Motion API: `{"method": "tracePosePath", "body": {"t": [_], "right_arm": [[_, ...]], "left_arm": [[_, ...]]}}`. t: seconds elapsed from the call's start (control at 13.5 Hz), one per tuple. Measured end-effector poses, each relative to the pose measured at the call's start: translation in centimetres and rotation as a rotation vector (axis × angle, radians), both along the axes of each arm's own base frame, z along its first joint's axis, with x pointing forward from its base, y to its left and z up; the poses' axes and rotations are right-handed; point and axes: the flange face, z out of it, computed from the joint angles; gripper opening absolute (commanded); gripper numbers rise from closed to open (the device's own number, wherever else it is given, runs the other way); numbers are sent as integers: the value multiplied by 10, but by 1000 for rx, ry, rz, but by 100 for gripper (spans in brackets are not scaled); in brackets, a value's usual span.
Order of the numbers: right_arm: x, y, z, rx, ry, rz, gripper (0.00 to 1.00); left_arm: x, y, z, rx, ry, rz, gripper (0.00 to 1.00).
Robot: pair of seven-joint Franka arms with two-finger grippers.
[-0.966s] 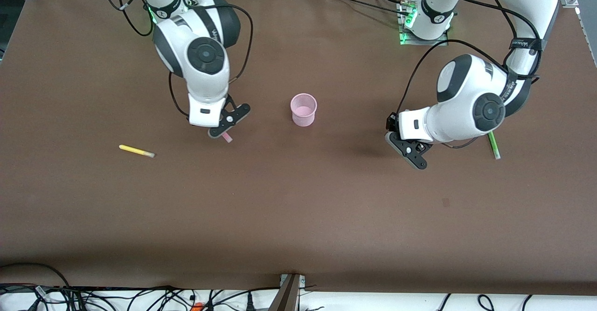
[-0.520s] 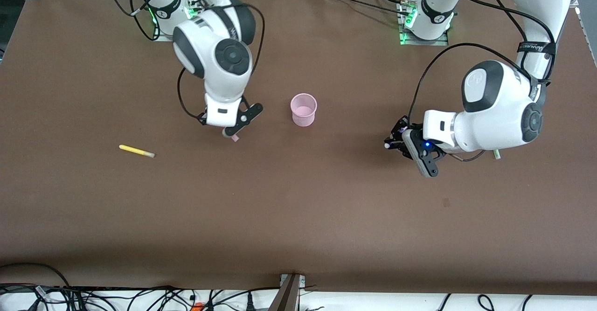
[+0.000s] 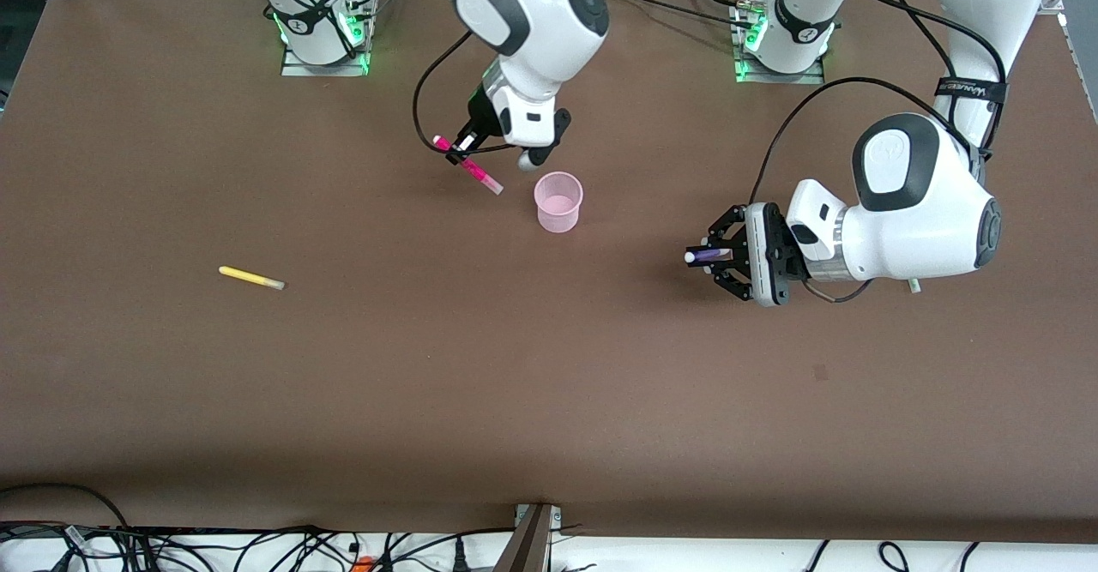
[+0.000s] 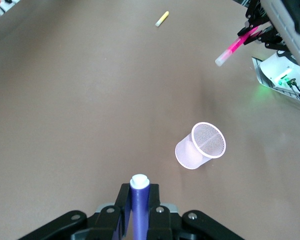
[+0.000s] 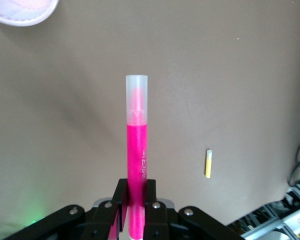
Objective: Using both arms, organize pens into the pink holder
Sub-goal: 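Lower the pink marker into the pink cup and open the right gripper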
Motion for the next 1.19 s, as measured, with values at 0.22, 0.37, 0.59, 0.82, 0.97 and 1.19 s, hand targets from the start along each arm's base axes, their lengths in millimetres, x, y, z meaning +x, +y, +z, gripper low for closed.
{"method": "tracePosePath", "body": {"t": [0.22,0.37,0.59,0.82,0.97,1.19], "right_arm": [[-24,30,-26,-93,11,58,0],[-48,55,-51,-155,5,122,0],[-70,79,-75,-209,-35,186,0],[-58,89,-86,-216,-69,181,0],[-57,94,-101,-223,-65,184,0],[-66,106,-129,-238,-95,209,0]], "left_arm": [[3,2,6,-44,-26,-35,0],[4,7,5,-98,-19,-46,0],[4,16,-9,-152,2,-74,0],[8,18,-8,-180,-1,-72,0],[7,17,-9,-186,6,-79,0],[6,16,-14,-196,11,-100,0]]}}
